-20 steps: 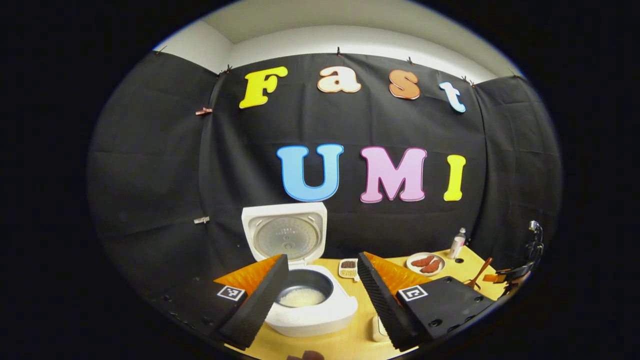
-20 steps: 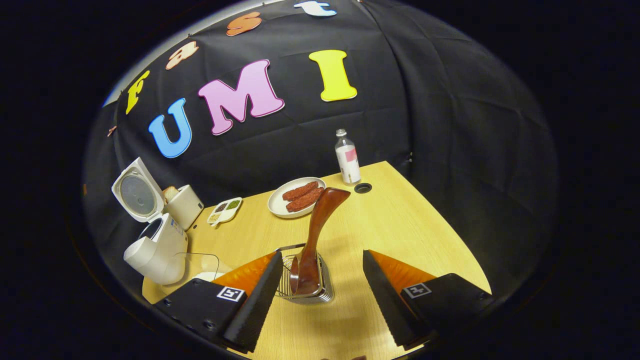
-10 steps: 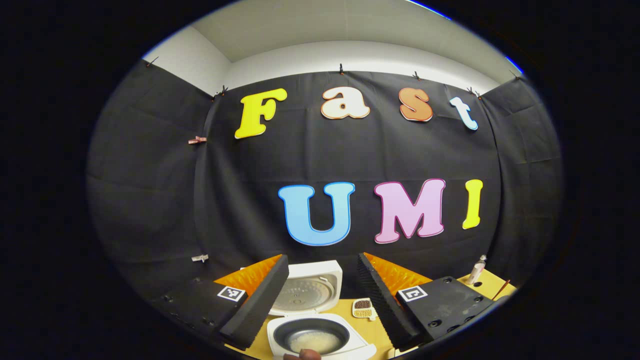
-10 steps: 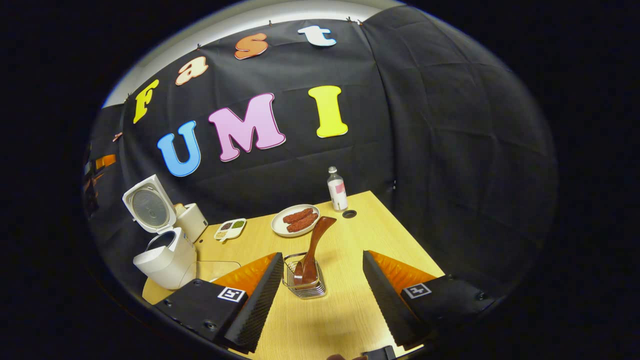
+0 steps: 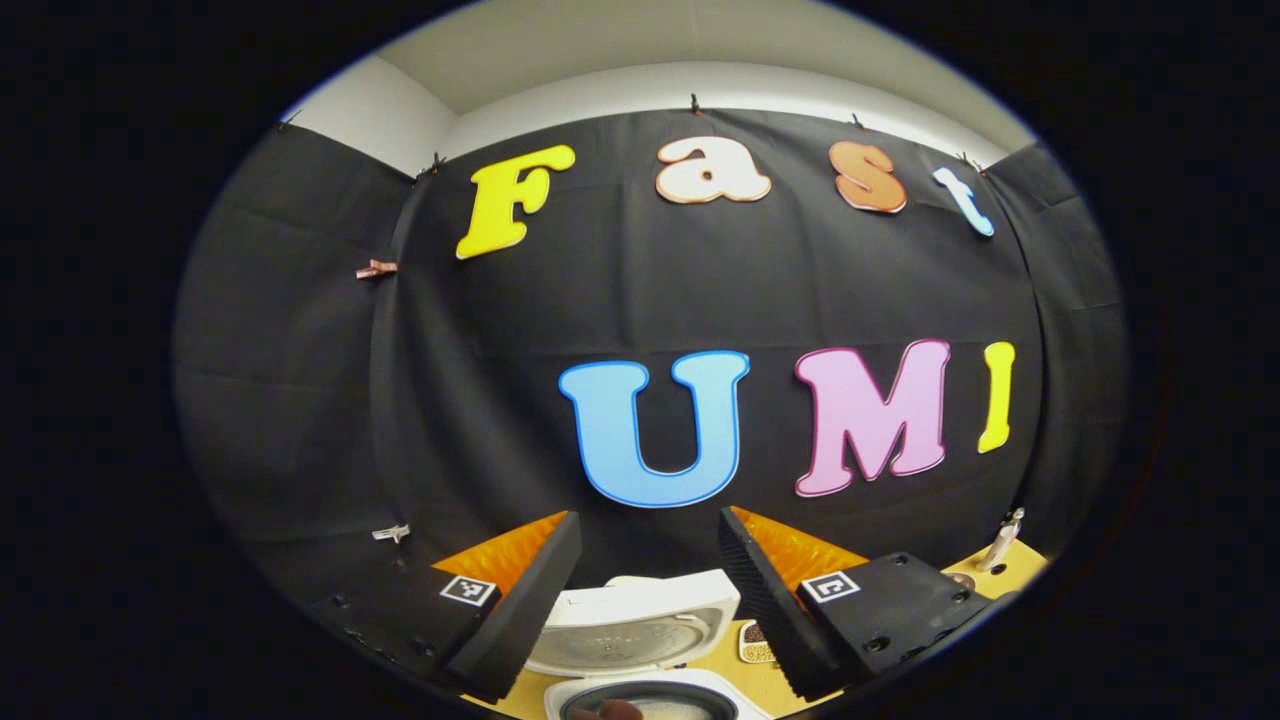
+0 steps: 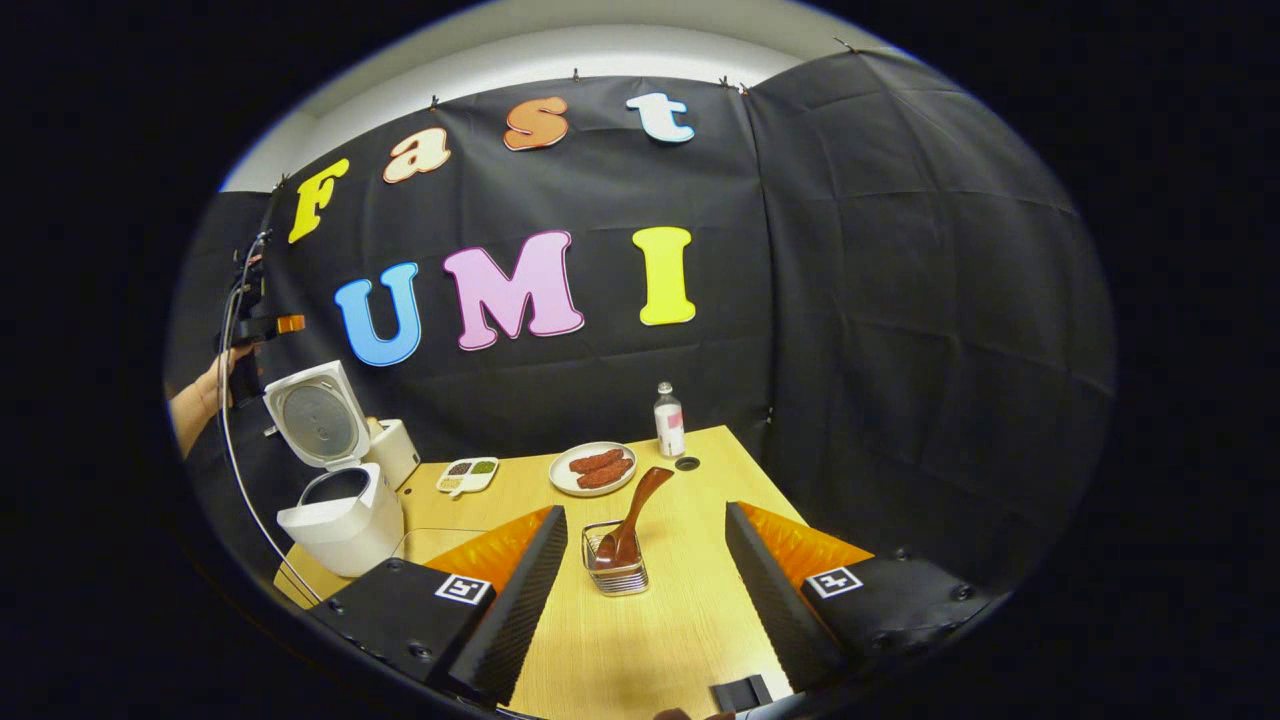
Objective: Close the left gripper, press the button to open the rice cooker; take a wooden spoon from the chopstick holder with the right hand, scoop a spoonful of rice and pour it into the rice cooker, then put the wooden spoon back into the chopstick holder.
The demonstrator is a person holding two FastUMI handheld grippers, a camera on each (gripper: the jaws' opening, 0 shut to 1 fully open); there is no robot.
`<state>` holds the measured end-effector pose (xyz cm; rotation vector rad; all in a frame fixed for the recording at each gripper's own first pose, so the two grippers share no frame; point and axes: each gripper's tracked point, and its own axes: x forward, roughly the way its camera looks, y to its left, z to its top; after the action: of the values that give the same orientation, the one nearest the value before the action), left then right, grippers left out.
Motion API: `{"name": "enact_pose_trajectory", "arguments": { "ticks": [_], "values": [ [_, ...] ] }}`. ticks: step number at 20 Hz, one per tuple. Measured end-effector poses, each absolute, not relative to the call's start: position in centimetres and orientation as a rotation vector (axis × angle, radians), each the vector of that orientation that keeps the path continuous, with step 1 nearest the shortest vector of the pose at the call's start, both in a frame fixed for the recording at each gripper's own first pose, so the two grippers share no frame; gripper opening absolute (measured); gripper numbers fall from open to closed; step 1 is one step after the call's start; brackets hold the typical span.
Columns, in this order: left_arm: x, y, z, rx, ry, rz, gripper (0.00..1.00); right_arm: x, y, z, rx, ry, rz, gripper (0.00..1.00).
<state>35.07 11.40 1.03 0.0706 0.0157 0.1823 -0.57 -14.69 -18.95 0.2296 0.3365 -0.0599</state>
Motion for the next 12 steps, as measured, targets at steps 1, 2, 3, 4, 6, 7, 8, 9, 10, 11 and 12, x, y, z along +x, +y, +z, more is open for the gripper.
{"name": "enact_pose_trajectory", "arguments": {
  "ticks": [1, 2, 3, 4, 6, 7, 8, 9, 10, 11, 12],
  "values": [
    [36.3, 12.4, 0.2, 0.065, 0.036, 0.201, 0.95, -1.0, -14.6, -18.4, 0.219, 0.333, -0.068, 0.98],
    [37.3, 13.4, -0.9, 0.058, 0.059, 0.214, 0.95, -1.3, -14.5, -17.9, 0.208, 0.329, -0.077, 0.98],
    [38.3, 14.3, -1.9, 0.05, 0.082, 0.225, 0.95, -1.8, -14.5, -17.5, 0.196, 0.326, -0.09, 0.98],
    [39.2, 15.2, -3.1, 0.043, 0.106, 0.24, 0.95, -2.1, -14.5, -17.0, 0.188, 0.323, -0.1, 0.98],
    [40.4, 16.4, -5.4, 0.02, 0.154, 0.251, 0.95, -2.8, -14.5, -16.0, 0.18, 0.311, -0.126, 0.98],
    [40.9, 16.8, -6.3, 0.006, 0.174, 0.251, 0.95, -3.1, -14.5, -15.8, 0.178, 0.308, -0.137, 0.98],
    [41.1, 16.9, -7.3, -0.008, 0.196, 0.249, 0.95, -3.4, -14.5, -15.7, 0.174, 0.308, -0.145, 0.98],
    [41.2, 16.9, -8.0, -0.032, 0.215, 0.248, 0.95, -3.5, -14.6, -15.5, 0.173, 0.308, -0.153, 0.98],
    [41.0, 16.9, -8.1, -0.045, 0.215, 0.253, 0.96, -3.7, -14.4, -15.4, 0.177, 0.308, -0.16, 0.98],
    [40.8, 16.6, -7.9, -0.042, 0.206, 0.255, 0.99, -3.8, -14.2, -15.3, 0.183, 0.306, -0.161, 0.98],
    [40.2, 16.3, -8.3, -0.026, 0.22, 0.261, 0.99, -3.9, -13.8, -15.3, 0.185, 0.306, -0.156, 0.98]
  ]
}}
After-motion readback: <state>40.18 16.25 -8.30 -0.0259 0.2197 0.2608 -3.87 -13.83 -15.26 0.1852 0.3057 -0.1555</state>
